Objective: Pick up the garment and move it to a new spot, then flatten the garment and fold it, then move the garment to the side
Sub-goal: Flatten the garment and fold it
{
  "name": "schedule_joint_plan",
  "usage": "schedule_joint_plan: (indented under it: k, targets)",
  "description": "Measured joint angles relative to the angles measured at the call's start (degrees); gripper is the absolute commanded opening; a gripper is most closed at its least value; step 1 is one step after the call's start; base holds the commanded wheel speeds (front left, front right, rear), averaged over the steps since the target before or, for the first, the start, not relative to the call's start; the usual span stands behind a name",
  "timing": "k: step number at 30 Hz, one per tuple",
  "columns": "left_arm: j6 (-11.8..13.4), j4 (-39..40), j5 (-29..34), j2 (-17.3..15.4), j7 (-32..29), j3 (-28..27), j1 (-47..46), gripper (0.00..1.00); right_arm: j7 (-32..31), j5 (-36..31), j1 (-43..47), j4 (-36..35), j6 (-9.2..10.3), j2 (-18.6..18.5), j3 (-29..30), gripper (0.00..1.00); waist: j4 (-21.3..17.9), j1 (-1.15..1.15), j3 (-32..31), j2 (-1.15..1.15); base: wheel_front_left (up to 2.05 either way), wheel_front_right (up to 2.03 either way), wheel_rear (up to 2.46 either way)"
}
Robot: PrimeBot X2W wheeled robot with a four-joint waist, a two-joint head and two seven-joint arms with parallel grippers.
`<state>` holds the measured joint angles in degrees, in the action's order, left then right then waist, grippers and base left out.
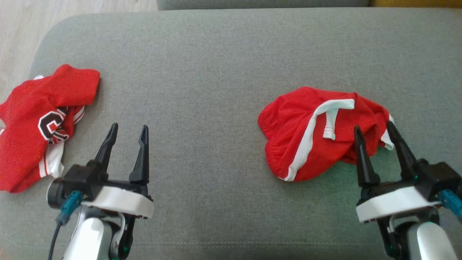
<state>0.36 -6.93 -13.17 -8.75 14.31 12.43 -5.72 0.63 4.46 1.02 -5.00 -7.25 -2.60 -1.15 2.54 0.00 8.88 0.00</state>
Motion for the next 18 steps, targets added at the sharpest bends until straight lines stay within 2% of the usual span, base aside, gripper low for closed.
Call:
schedule_joint_plan:
  k: [12, 18]
  targets:
    - [0.5, 0.8, 0.0, -0.2, 0.0, 0.1, 0.5, 1.0, -1.4, 0.3, 0.7, -0.2, 0.0, 0.0, -0.2, 1.0, -0.1, 0.0, 0.1, 0.0, 0.0, 0.0, 0.0]
    - [0.6, 1.3, 0.0, -0.3, 0.0, 0.3, 0.4, 1.0, -6.9, 0.1, 0.2, 1.5, 0.0, 0.0, -1.9, 1.0, 0.2, 0.0, 1.7, 0.0, 0.0, 0.0, 0.0]
